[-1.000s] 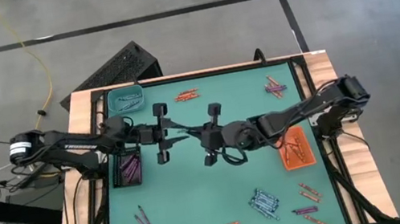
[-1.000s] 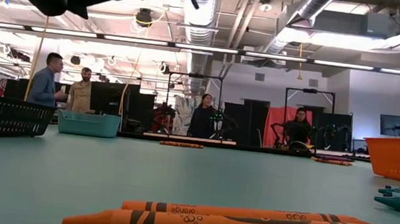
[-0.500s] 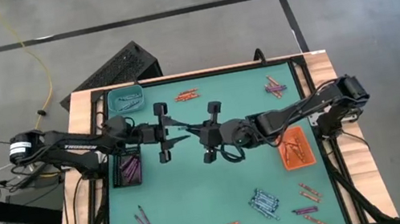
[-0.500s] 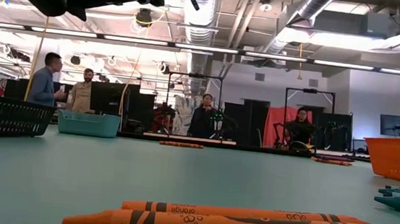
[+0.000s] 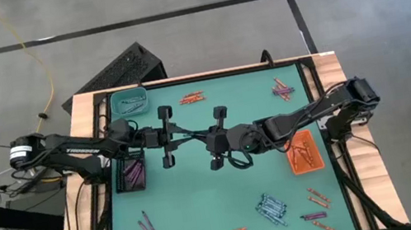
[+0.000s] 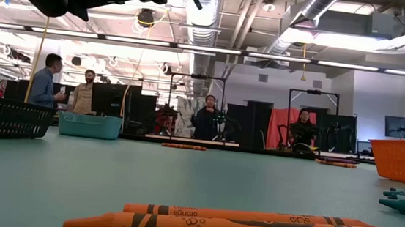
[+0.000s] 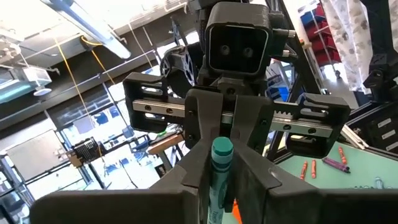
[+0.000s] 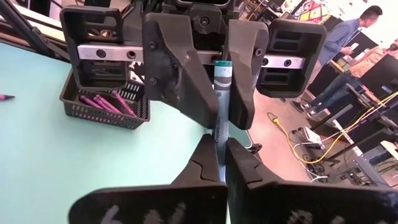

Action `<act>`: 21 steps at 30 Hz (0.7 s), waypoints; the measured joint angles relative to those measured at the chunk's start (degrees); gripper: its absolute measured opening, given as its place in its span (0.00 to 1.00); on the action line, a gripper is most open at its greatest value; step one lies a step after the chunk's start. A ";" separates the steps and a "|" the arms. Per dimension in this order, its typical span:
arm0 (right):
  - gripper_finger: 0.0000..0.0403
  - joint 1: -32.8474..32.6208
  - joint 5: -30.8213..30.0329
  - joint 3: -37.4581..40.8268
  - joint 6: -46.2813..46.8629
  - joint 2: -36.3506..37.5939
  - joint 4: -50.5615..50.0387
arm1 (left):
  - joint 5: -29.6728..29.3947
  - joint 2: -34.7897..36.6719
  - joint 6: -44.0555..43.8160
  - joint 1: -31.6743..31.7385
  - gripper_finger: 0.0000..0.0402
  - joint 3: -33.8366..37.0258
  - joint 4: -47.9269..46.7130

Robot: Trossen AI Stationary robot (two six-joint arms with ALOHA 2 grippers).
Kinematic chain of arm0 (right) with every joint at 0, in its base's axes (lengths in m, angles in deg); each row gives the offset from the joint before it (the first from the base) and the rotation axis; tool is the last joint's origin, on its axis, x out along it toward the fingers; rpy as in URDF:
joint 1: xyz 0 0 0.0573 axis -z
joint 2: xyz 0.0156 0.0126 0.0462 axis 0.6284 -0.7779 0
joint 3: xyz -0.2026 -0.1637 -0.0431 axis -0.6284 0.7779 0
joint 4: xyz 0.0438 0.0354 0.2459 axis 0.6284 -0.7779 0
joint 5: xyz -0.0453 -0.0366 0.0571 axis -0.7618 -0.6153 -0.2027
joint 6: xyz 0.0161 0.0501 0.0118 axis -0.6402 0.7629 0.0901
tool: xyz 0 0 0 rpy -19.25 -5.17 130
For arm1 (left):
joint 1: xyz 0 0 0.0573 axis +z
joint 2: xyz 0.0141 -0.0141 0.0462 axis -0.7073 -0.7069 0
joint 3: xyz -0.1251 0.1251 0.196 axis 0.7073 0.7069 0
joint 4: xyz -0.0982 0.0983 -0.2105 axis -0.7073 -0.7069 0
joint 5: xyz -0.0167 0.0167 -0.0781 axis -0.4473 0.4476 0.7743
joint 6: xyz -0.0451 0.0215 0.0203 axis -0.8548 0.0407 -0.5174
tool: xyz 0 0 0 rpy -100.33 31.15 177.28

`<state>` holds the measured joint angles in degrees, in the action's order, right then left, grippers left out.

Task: Sort crayons
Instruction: Put the green crayon into the green bin

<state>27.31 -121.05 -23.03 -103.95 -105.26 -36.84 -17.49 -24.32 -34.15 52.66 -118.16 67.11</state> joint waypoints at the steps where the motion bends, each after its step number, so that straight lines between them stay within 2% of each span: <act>1: 0.01 -0.05 -0.25 0.00 0.00 0.02 -0.10 | 0.00 0.00 0.00 0.00 0.10 0.00 0.00; 6: 0.01 -0.41 -1.07 0.00 0.39 0.02 -0.96 | 0.10 0.00 0.52 0.00 0.03 0.02 -0.14; 13: 0.02 -0.31 -1.14 0.00 0.97 0.04 -1.39 | 0.08 -0.02 1.50 0.00 0.02 0.02 -1.07; 21: 0.15 0.87 -1.14 0.00 6.79 0.04 -5.52 | -0.94 -0.02 2.31 0.02 0.02 0.02 -3.10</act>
<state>28.18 -122.19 -23.03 -97.16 -105.22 -42.36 -18.42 -24.35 -31.84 52.68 -118.14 64.01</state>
